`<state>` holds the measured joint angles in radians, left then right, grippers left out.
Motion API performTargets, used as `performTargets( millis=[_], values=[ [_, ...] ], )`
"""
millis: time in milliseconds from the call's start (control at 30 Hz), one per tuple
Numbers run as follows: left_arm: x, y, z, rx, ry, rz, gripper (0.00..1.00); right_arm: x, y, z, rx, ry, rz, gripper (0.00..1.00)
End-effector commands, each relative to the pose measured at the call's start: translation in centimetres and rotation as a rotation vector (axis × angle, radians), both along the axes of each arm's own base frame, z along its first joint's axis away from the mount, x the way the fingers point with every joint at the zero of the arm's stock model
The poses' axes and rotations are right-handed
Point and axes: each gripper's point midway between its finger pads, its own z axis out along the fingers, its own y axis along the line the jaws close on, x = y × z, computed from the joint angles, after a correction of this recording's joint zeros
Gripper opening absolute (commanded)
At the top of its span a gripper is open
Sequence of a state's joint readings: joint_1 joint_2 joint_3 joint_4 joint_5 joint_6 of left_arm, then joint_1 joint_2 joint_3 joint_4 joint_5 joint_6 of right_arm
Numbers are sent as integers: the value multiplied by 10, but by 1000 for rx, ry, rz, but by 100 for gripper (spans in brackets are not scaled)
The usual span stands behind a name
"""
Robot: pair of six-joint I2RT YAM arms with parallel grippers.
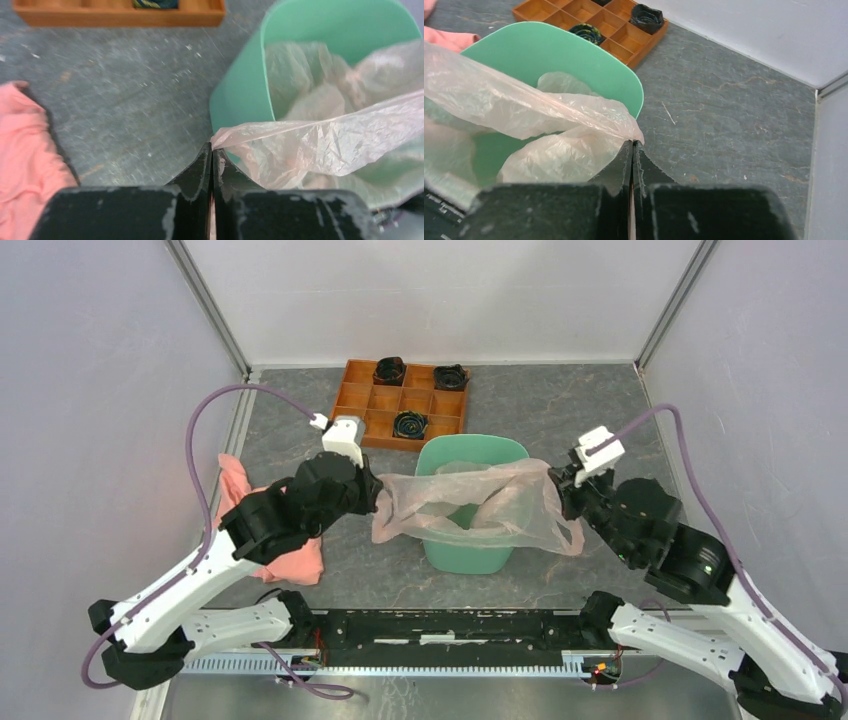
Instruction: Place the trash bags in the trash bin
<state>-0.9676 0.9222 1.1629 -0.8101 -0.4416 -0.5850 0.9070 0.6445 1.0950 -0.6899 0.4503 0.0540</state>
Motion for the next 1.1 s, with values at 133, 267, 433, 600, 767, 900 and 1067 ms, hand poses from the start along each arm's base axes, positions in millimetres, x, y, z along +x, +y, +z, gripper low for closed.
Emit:
performTargets(
  millis=[133, 267, 433, 600, 767, 900, 1067],
  values=[
    [72, 10, 33, -3, -62, 85, 2, 47, 2, 2, -112, -59, -190, 0],
    [101, -6, 25, -33, -31, 53, 2, 70, 0, -14, -154, -39, -232, 0],
    [133, -13, 16, -98, 6, 44, 2, 96, 1, -31, -123, 6, -214, 0],
    [153, -22, 5, -159, 41, 14, 2, 116, 4, -43, -72, 53, -162, 3],
    [165, -25, -30, -180, 110, 35, 2, 131, -3, -67, -56, 114, -150, 6],
    [151, -26, -79, -191, 212, 41, 2, 130, -3, -101, -52, 179, -114, 12],
    [131, -21, -108, -208, 259, 46, 2, 109, 14, -125, 8, 255, -12, 18]
  ],
)
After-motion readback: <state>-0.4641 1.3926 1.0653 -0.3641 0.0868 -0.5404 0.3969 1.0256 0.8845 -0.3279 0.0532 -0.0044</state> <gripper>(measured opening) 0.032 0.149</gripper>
